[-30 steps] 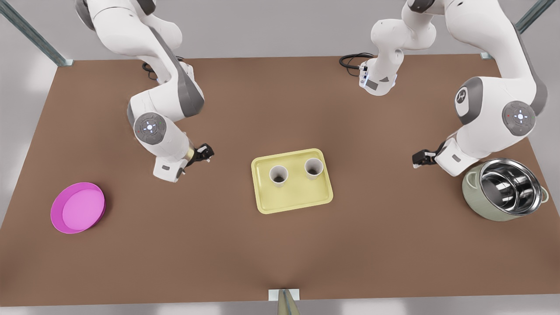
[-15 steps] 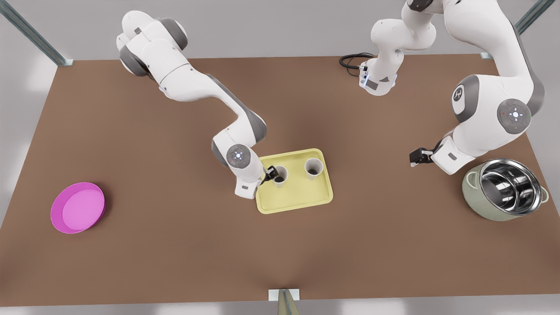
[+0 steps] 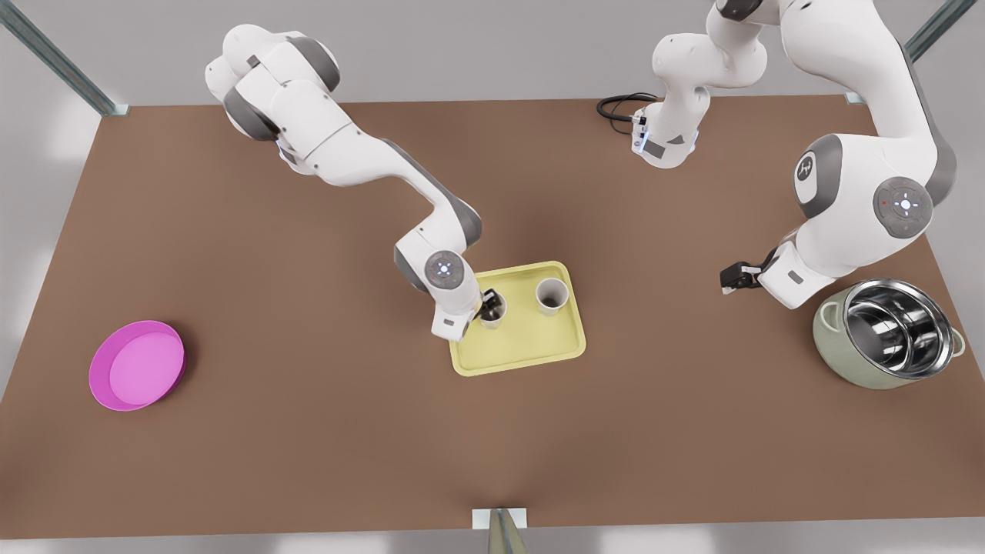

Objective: Use the left arm to pick up the white IKEA cup from the tray and place it on the middle-left position; use the right arm to pick up the white IKEA cup from the tray and place it on the middle-right position

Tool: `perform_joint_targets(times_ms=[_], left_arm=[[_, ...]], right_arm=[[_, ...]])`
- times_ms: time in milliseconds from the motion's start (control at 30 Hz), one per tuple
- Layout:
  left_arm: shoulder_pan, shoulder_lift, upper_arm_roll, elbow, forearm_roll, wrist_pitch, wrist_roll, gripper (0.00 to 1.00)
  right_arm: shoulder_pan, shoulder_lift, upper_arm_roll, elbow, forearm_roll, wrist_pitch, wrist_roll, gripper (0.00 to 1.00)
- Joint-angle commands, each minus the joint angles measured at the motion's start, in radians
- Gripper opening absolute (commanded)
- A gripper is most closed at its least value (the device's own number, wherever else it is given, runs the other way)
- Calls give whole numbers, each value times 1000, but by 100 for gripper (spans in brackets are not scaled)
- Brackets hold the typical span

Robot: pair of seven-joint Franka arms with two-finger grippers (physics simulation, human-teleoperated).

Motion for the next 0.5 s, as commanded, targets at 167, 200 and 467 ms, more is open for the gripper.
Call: perform_joint_targets(times_ms=[167, 200, 467], left_arm=[[0, 1, 0, -6, 1, 2, -5, 100], [0, -1, 0, -6, 1, 2, -5, 100], [0, 4, 0, -6, 1, 14, -5, 100]], right_arm=[[21, 15, 5, -50, -9, 4, 74, 100], [21, 18, 5, -50, -9, 4, 74, 100], [21, 6, 5, -42, -34, 7, 74, 18]])
